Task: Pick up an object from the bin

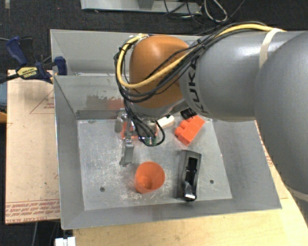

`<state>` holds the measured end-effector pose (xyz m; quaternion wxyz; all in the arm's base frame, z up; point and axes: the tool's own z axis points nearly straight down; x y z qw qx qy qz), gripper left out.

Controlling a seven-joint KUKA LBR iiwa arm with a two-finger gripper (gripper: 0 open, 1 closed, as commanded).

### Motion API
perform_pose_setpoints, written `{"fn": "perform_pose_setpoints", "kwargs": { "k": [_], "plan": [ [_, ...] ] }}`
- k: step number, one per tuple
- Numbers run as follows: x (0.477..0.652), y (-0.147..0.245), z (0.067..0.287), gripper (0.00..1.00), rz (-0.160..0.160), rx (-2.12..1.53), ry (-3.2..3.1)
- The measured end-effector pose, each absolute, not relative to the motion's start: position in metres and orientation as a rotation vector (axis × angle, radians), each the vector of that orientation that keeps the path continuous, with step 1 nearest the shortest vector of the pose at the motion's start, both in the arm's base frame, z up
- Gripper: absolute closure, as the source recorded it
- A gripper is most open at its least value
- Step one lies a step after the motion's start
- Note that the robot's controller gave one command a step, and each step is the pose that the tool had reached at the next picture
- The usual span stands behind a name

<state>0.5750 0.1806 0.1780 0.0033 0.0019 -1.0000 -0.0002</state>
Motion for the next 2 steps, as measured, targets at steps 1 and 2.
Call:
{"fn": "perform_pose_setpoints", "kwargs": {
  "k": [1,2],
  "plan": [
    [0.577,0.179,0.182,0.00,-0.002,0.000,-3.142],
    [0.623,0.118,0.085,0.00,-0.007,0.392,-3.126]
  ]
}}
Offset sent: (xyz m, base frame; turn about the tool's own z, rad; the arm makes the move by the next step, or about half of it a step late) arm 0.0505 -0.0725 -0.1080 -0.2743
